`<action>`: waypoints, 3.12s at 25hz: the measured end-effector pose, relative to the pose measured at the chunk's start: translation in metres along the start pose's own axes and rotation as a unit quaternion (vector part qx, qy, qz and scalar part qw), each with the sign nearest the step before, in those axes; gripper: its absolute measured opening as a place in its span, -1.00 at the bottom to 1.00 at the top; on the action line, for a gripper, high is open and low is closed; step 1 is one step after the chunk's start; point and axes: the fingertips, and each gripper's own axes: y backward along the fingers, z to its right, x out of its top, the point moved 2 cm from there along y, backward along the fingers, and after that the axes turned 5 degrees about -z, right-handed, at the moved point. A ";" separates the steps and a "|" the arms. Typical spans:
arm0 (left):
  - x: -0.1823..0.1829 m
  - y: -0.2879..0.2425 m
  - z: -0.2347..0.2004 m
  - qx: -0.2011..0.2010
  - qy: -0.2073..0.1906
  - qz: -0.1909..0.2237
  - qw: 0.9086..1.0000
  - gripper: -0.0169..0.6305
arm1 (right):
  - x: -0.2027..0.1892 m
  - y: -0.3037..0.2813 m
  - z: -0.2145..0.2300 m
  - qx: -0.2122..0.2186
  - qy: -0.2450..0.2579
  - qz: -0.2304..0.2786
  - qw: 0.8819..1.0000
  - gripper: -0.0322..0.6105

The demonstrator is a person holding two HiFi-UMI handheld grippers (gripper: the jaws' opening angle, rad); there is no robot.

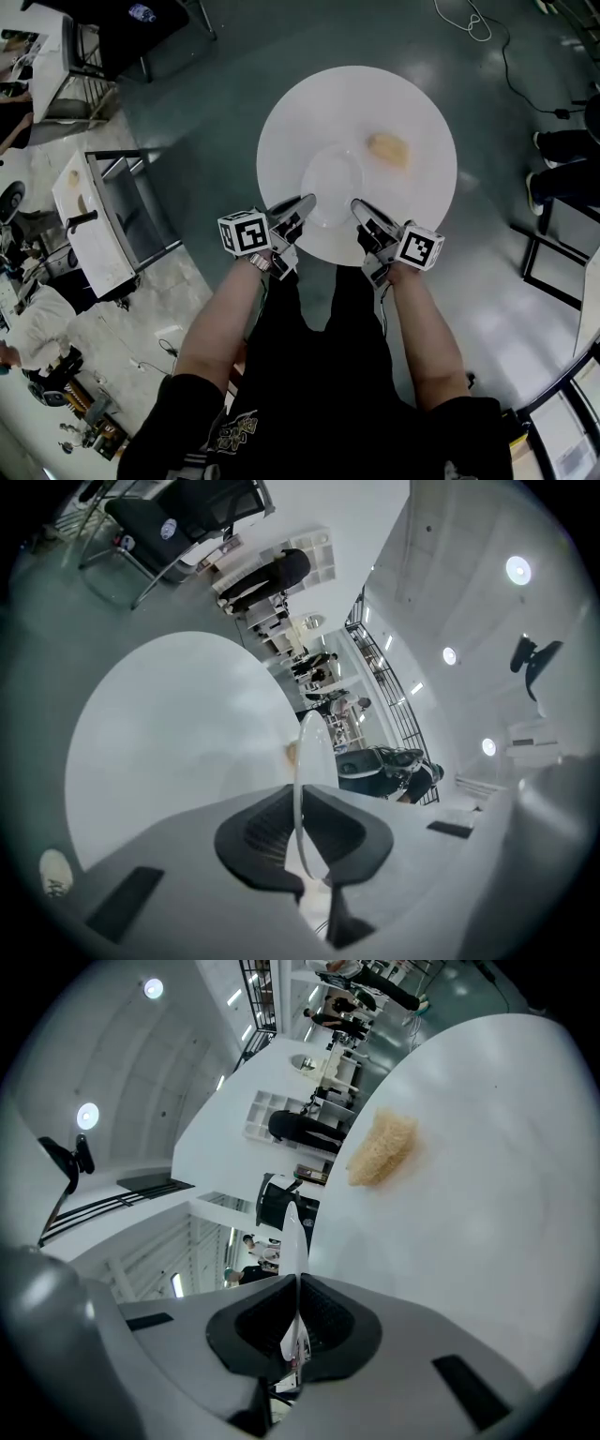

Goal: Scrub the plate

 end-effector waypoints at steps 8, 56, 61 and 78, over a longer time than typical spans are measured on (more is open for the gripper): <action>0.008 0.003 0.002 0.032 -0.006 0.025 0.999 -0.89 | 0.006 0.005 0.001 -0.050 0.090 -0.013 0.995 -0.77; 0.049 0.011 0.054 0.150 -0.079 0.024 0.985 -0.89 | 0.088 -0.048 -0.104 -0.269 0.666 -0.134 0.683 -0.71; 0.052 0.020 0.083 0.135 -0.114 0.016 0.984 -0.87 | 0.072 -0.060 -0.108 -0.283 0.692 -0.177 0.640 -0.72; 0.072 0.045 0.122 0.112 -0.127 0.047 0.984 -0.86 | -0.015 -0.039 -0.153 -0.262 0.631 -0.185 0.706 -0.73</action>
